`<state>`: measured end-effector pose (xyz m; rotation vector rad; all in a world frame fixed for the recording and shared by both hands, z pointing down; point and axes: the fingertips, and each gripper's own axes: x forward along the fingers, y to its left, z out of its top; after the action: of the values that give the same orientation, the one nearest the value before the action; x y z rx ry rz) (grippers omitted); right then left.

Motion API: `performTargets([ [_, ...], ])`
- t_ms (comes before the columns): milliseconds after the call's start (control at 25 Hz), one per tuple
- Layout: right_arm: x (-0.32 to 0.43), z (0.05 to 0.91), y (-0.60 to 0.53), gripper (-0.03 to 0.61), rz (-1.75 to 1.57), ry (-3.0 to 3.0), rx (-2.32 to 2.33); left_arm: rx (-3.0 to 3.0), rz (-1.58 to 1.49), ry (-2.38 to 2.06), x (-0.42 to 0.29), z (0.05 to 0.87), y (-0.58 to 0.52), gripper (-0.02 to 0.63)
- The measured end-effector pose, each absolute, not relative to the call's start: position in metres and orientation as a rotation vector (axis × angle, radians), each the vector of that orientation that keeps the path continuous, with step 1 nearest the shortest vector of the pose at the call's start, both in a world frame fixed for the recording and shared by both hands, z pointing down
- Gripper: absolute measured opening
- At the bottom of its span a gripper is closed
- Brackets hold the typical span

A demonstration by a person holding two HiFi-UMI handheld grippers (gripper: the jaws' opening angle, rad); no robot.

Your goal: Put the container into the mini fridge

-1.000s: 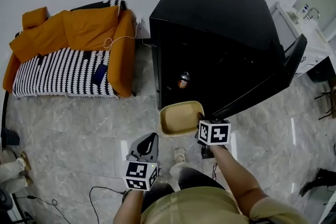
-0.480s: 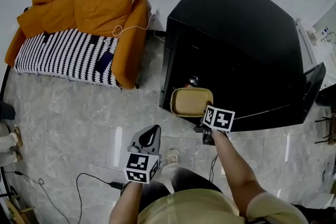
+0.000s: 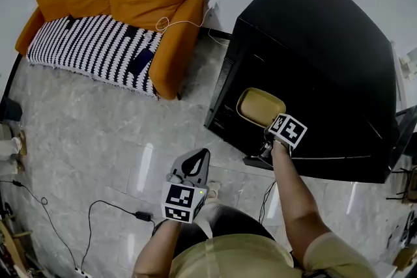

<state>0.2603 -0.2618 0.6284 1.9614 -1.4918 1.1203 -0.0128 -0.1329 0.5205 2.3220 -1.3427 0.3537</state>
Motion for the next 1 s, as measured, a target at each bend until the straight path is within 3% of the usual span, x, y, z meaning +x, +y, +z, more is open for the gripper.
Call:
performTargets([
  [560, 0.276, 0.652, -0.3, 0.029, 1.294, -1.302, 2.24, 2.284, 0.358, -1.352, -0.023, 0.525, -0.135, 0.021],
  [1000, 0.275, 0.627, -0.302, 0.033, 1.043, -1.374, 2.328, 2.259, 0.307, -1.385, -0.044, 0.516, -0.132, 0.021],
])
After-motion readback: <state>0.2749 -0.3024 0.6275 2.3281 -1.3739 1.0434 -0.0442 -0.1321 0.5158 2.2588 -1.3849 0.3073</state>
